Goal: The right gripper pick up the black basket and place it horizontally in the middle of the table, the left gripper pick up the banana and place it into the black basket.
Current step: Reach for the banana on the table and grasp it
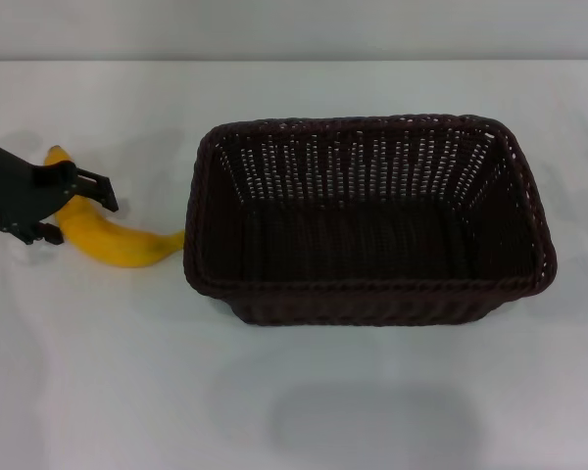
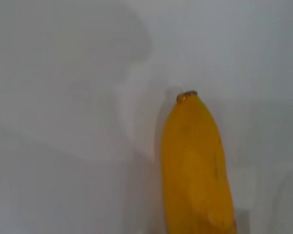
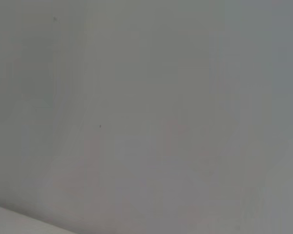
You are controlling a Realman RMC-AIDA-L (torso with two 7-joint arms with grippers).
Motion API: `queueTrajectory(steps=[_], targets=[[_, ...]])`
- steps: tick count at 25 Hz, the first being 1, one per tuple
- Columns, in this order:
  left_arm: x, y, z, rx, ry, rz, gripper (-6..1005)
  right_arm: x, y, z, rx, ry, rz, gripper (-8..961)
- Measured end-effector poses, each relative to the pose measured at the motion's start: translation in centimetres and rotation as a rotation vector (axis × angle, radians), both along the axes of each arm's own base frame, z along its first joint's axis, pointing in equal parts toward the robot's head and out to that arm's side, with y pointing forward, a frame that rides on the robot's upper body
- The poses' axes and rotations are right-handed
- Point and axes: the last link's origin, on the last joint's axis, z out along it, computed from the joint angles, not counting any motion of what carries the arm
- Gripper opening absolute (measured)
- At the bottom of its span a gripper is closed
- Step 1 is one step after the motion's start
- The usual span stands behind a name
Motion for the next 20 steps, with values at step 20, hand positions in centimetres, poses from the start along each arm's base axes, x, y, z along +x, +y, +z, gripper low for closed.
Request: queueTrajectory(steps=[20], targets=[[1.6, 1.1, 2.2, -0.026, 0.052, -0.09, 590, 0.6, 0.0, 0.2, 0.003, -0.008, -0.036, 681]])
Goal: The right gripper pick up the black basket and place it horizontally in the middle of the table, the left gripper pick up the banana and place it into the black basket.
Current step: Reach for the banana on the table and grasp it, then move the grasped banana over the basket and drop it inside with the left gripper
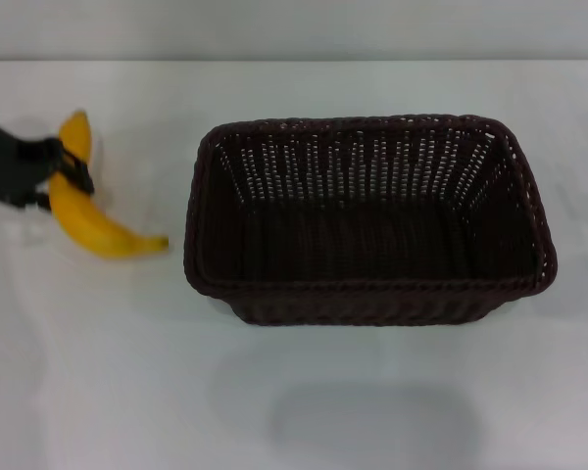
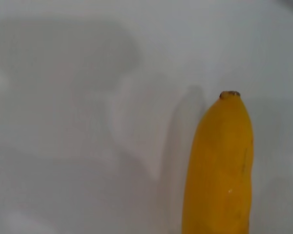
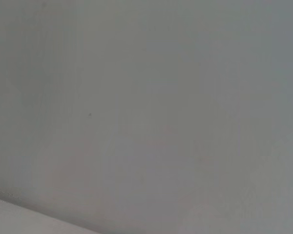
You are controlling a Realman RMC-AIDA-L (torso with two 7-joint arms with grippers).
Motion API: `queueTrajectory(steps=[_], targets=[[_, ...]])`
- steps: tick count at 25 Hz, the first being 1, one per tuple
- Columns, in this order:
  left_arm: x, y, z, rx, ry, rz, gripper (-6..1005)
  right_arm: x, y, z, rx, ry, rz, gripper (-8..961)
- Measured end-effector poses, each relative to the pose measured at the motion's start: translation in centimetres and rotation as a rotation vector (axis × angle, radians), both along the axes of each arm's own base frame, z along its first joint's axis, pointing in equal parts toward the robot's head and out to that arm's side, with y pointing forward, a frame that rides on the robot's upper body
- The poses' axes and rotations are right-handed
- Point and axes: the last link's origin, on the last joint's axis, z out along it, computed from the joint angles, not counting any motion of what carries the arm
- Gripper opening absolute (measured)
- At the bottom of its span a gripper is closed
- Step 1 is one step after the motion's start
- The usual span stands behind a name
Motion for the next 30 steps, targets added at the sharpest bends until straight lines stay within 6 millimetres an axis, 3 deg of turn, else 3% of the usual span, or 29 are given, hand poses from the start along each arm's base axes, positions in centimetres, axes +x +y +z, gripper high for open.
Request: queueTrajectory(steps=[2, 7, 8, 9, 13, 18, 23, 30], targets=[[1.2, 0.6, 1.2, 0.021, -0.012, -0.043, 531, 0.0, 0.0, 0.1, 0.005, -0.001, -0.002, 681], [4.9, 1.1, 5.5, 0.047, -0.018, -0.175, 514, 0.0, 0.1, 0.3, 0.009, -0.004, 0.001, 681], [4.9, 1.1, 5.5, 0.047, -0.018, -0.175, 520, 0.0, 0.1, 0.3, 0.009, -0.004, 0.002, 681], [6.6, 0.7, 7.0, 0.025, -0.01, -0.242, 526, 0.0, 0.1, 0.3, 0.01, -0.004, 0.003, 681], [9.6, 0.0, 7.7, -0.068, -0.026, -0.371, 549, -0.2, 0.2, 0.3, 0.011, -0.003, 0.01, 681], [12.9, -0.2, 5.1, -0.203, -0.089, -0.537, 578, -0.5, 0.2, 0.1, 0.011, 0.007, 0.028, 681], [16.1, 0.0, 0.5, -0.34, -0.188, -0.661, 607, -0.7, 0.1, 0.0, 0.01, 0.015, 0.039, 681], [17.8, -0.7, -3.4, -0.444, -0.269, -0.694, 648, -0.8, -0.2, -0.2, 0.013, 0.033, 0.045, 682]])
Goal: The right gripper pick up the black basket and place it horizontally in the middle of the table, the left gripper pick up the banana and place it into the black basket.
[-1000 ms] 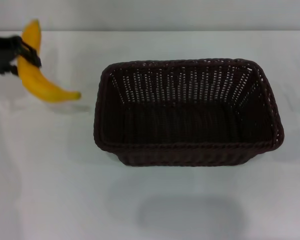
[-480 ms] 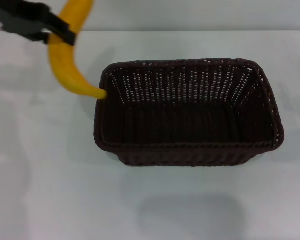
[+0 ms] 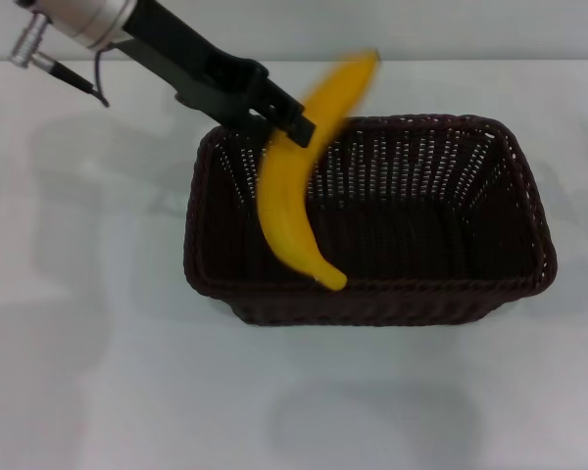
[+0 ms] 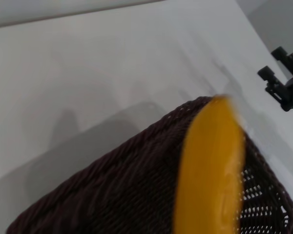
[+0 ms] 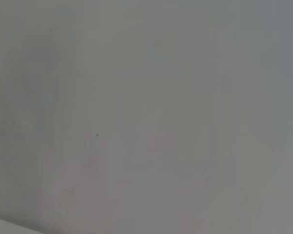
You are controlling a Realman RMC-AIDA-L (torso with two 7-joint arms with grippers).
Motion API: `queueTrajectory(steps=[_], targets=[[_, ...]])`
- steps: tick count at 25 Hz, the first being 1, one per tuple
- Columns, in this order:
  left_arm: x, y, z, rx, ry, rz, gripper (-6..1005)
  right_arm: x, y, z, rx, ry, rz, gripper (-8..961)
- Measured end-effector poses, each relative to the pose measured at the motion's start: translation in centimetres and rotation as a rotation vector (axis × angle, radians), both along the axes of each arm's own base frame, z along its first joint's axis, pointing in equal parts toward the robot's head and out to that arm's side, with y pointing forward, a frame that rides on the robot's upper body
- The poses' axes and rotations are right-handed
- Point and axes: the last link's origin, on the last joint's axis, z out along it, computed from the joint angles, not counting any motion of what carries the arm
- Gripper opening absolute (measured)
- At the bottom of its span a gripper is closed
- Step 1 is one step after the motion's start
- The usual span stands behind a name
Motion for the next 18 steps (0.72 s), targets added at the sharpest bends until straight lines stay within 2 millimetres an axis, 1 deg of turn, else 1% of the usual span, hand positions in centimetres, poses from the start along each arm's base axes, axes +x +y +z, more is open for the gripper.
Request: queueTrajectory(steps=[2, 4, 7, 9, 13, 16, 18], targets=[[0.2, 0.1, -0.2, 0.008, -0.003, -0.017, 660, 0.1, -0.1, 0.0, 0.001, 0.001, -0.002, 682], [0.1, 0.4, 0.0, 0.038, -0.002, -0.039, 671, 0.1, -0.1, 0.0, 0.001, 0.001, -0.003, 682], [-0.8, 0.9, 0.8, 0.117, -0.023, -0.099, 689, 0.2, -0.2, 0.0, 0.0, 0.005, -0.009, 682], [-1.4, 1.0, 1.3, 0.181, -0.054, -0.154, 753, 0.3, -0.2, 0.1, 0.0, 0.004, -0.011, 682], [-3.5, 0.6, 2.7, 0.353, -0.115, -0.271, 881, 0.3, -0.3, 0.2, 0.009, 0.008, -0.009, 682], [-5.4, -0.1, 3.5, 0.491, -0.151, -0.347, 876, 0.2, -0.3, 0.6, 0.031, 0.018, -0.007, 682], [-7.4, -0.8, 4.2, 0.613, -0.175, -0.379, 872, 0.2, -0.2, 0.7, 0.041, 0.019, -0.001, 682]])
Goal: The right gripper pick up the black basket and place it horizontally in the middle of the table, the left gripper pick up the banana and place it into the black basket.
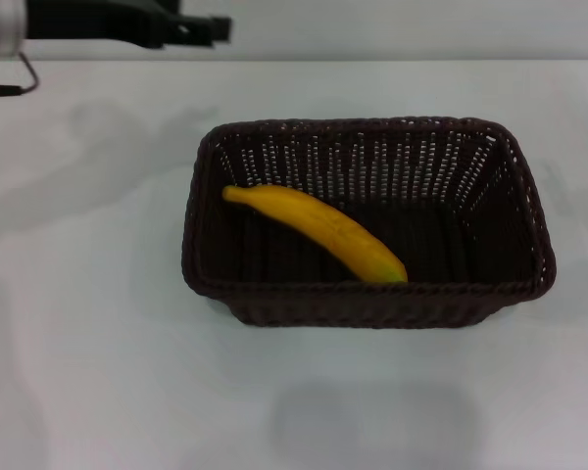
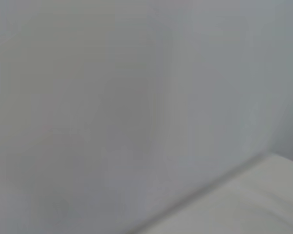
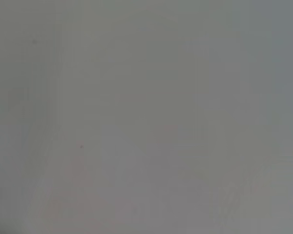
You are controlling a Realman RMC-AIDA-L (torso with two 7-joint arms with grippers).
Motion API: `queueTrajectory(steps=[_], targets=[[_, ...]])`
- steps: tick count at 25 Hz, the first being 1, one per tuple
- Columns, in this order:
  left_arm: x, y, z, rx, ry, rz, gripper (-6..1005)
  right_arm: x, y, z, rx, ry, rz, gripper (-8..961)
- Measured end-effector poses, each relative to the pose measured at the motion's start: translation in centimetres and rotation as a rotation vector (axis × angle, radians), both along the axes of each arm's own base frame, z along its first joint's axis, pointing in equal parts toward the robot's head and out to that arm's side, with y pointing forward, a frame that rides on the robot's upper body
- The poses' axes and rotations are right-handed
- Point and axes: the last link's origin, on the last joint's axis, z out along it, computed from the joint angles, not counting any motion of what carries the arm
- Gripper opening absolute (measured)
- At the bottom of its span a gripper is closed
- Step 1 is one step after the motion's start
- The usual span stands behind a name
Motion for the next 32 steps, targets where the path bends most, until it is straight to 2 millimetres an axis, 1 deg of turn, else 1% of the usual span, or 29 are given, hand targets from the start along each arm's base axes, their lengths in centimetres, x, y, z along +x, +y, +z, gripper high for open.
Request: queueTrajectory(steps=[2, 3, 5, 6, 8, 11, 15, 17, 18, 19, 23, 27, 32], targets=[[-2.0, -0.7, 0.6, 0.114, -0.031, -0.024, 872, -0.1, 0.1, 0.1, 0.005, 0.001, 0.002, 682], [-3.4, -1.2, 0.8, 0.177, -0.05, -0.035, 872, -0.1, 0.2, 0.2, 0.011, 0.004, 0.003, 682], [-5.4, -2.1, 0.7, 0.26, -0.079, -0.053, 872, -0.2, 0.3, 0.3, 0.021, 0.009, 0.003, 682], [-6.9, -2.9, 0.5, 0.321, -0.098, -0.068, 872, -0.2, 0.4, 0.4, 0.023, 0.011, 0.004, 682], [-8.5, -3.9, 0.3, 0.401, -0.12, -0.089, 872, -0.3, 0.5, 0.4, 0.024, 0.014, 0.006, 682], [-11.9, -6.1, -0.1, 0.6, -0.186, -0.085, 872, -0.5, 0.8, 0.3, 0.023, 0.027, 0.006, 681], [-15.0, -9.1, -1.3, 0.839, -0.196, -0.087, 873, -0.5, 1.0, 0.2, 0.033, 0.049, -0.006, 681], [-16.1, -10.7, -1.8, 0.952, -0.187, -0.067, 873, -0.4, 0.9, 0.1, 0.046, 0.072, -0.02, 681], [-16.5, -11.3, -2.0, 0.98, -0.184, -0.055, 873, -0.3, 0.9, 0.0, 0.053, 0.082, -0.027, 681], [-17.0, -11.9, -2.3, 1.002, -0.18, -0.035, 873, -0.2, 0.8, 0.0, 0.058, 0.088, -0.034, 681], [-18.2, -13.6, -2.5, 1.055, -0.196, 0.036, 873, 0.3, 0.4, 0.0, 0.072, 0.109, -0.06, 681], [-18.9, -14.5, -2.4, 1.084, -0.204, 0.079, 871, 0.7, 0.1, 0.0, 0.073, 0.146, -0.078, 681], [-19.2, -15.0, -2.0, 1.124, -0.207, 0.088, 868, 1.0, -0.3, 0.3, 0.087, 0.19, -0.093, 681]])
